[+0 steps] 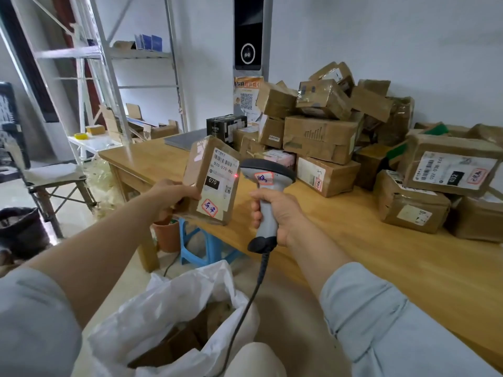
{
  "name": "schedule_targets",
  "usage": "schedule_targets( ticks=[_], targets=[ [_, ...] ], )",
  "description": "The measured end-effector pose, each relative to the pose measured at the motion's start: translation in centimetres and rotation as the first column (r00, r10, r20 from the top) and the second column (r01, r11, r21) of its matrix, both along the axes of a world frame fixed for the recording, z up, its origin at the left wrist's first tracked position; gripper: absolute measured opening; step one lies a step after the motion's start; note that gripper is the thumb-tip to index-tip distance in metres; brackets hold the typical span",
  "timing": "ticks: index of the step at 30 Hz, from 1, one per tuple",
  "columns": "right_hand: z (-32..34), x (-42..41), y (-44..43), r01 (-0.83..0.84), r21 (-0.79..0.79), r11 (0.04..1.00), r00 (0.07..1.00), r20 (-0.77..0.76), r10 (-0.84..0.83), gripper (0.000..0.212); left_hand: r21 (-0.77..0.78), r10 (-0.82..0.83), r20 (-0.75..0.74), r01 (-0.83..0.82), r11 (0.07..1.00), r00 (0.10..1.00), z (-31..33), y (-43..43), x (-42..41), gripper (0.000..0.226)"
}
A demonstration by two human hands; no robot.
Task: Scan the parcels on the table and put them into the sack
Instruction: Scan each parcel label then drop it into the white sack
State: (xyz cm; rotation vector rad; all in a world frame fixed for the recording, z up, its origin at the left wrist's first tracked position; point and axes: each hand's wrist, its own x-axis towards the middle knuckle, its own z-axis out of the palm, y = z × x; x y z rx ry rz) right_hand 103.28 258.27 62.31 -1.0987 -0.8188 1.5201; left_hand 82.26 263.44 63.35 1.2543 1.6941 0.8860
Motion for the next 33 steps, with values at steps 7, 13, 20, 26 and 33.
schedule_targets(
  ticks=[7,13,20,26,33],
  targets=[
    [0.7,-2.2,-0.1,-0.063,0.009,0.998,0.998,0.027,0.063,0.027,-0.015,0.073,0.057,-0.072,0.997,0.996,-1.6,-0.5,-2.8,0.036],
    [0.5,-3.2,-0.8,-0.083,-0.033,0.996,0.996,0.039,0.084,0.024,0.005,0.092,0.084,-0.092,0.996,0.992,-2.2,-0.8,-3.7,0.02],
    [0.4,-4.2,-0.9,-0.09,-0.031,0.995,0.994,0.058,0.092,0.027,-0.006,0.105,0.079,-0.104,0.995,0.991,-2.9,-0.9,-4.9,0.025],
    [-0.3,-4.7,-0.9,-0.098,-0.051,0.994,0.991,0.091,0.102,0.022,-0.087,0.097,0.1,-0.089,0.992,0.99,-4.1,-0.9,-6.5,0.045],
    [-4.3,-5.6,-1.0,-0.177,-0.195,0.965,0.957,0.193,0.215,0.019,-0.484,0.105,0.205,0.008,0.875,0.973,-10.8,-3.6,-8.2,0.044]
  ],
)
